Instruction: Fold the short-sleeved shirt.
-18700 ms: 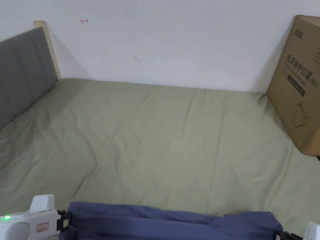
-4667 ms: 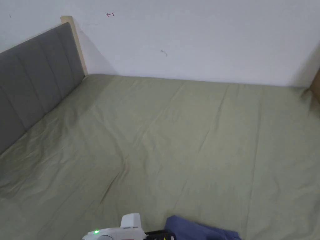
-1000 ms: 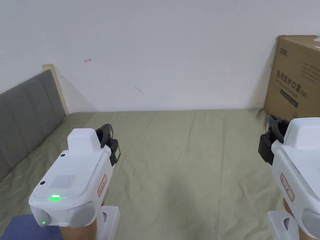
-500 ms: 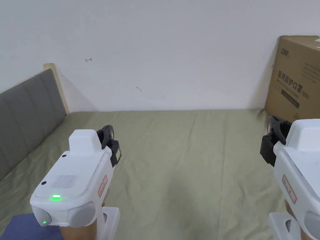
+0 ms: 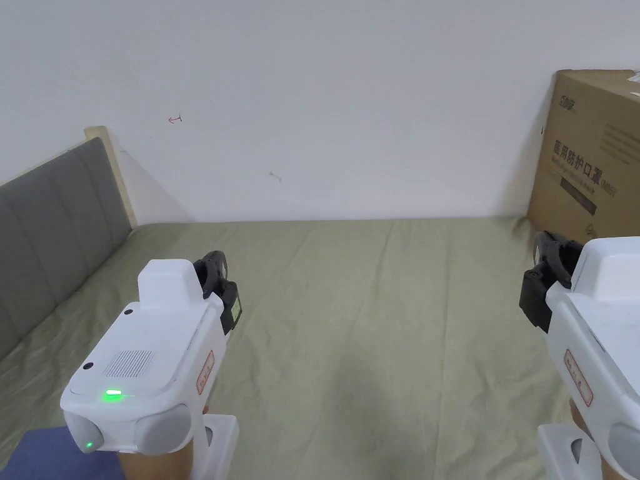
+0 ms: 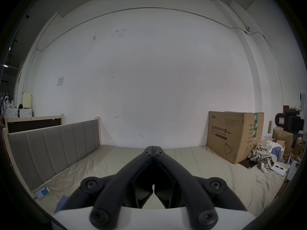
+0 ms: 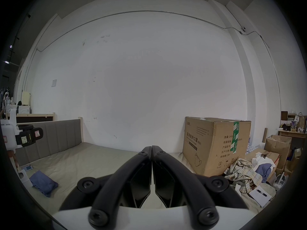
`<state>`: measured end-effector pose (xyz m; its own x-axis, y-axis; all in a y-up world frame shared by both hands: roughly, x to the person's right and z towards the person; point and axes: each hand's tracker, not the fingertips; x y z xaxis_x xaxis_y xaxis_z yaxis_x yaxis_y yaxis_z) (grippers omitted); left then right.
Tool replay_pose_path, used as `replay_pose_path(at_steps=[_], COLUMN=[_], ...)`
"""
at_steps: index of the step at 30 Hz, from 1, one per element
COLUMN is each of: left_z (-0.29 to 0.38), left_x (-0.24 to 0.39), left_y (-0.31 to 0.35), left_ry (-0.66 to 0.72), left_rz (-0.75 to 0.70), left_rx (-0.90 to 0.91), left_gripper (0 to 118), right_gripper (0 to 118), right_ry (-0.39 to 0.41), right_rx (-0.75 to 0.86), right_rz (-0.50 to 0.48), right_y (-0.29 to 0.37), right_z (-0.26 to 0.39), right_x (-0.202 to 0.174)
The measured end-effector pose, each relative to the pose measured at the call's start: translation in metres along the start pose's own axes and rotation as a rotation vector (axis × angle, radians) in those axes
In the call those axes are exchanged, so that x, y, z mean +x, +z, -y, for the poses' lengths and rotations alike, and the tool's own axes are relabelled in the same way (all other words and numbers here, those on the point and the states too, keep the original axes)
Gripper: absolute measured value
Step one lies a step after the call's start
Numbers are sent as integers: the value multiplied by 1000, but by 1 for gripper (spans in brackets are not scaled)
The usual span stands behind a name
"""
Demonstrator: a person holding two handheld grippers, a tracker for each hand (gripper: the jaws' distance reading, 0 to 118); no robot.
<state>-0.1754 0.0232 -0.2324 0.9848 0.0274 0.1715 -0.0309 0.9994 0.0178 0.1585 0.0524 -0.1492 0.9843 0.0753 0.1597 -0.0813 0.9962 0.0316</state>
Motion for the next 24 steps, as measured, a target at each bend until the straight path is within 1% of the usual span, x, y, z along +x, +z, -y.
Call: replay_pose_path(at_steps=[24], left_z=[1], left_x=[-1], left_y=[-1], left_ry=[-12], left_rz=[-8], left_rx=[-10], left_gripper=[0], right_gripper=[0], right_ry=[15], right_rx=[-10], right_rz=[5], right_y=[2], right_z=[1], right_x=[-2])
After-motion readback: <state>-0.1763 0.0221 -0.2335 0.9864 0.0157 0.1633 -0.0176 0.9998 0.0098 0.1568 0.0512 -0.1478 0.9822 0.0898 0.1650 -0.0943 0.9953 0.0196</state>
